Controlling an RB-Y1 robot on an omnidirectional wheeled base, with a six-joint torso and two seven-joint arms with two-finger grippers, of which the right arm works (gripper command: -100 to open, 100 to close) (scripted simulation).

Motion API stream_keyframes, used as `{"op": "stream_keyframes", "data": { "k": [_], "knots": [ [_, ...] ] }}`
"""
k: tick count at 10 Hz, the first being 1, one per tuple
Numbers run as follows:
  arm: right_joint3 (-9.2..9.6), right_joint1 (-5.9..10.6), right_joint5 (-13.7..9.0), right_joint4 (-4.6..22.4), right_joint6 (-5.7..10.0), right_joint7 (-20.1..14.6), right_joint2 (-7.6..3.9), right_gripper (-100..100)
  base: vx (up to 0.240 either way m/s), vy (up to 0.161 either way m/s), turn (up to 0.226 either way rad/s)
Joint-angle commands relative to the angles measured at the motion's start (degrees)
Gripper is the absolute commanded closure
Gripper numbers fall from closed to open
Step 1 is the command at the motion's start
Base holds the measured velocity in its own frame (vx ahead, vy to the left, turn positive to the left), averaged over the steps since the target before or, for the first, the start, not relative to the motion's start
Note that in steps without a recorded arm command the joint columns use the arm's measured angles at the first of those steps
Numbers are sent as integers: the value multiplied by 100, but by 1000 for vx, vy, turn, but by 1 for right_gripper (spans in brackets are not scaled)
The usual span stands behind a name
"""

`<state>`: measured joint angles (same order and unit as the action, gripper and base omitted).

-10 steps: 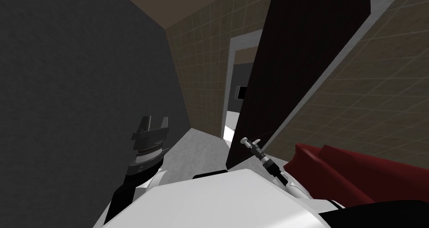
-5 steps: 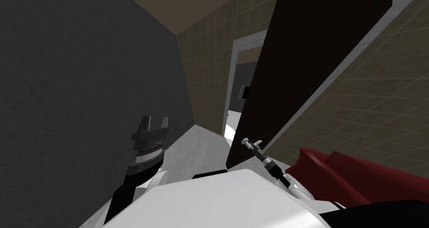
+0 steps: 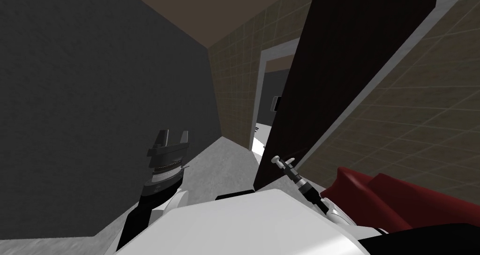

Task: Pull the door open

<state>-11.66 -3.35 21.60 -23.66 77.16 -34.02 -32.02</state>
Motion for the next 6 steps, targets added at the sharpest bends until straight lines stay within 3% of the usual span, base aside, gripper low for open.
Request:
{"op": "stream_keyframes", "data": {
  "k": [1,3,6],
  "knots": [
    [-52,-51,9,-25,57,-7,-34,100,-202,-83,168],
    [-27,-25,28,18,55,0,-6,100,-118,-49,103],
    [-35,-8,51,40,84,-3,-16,100,-221,-100,163]
  ]
}}
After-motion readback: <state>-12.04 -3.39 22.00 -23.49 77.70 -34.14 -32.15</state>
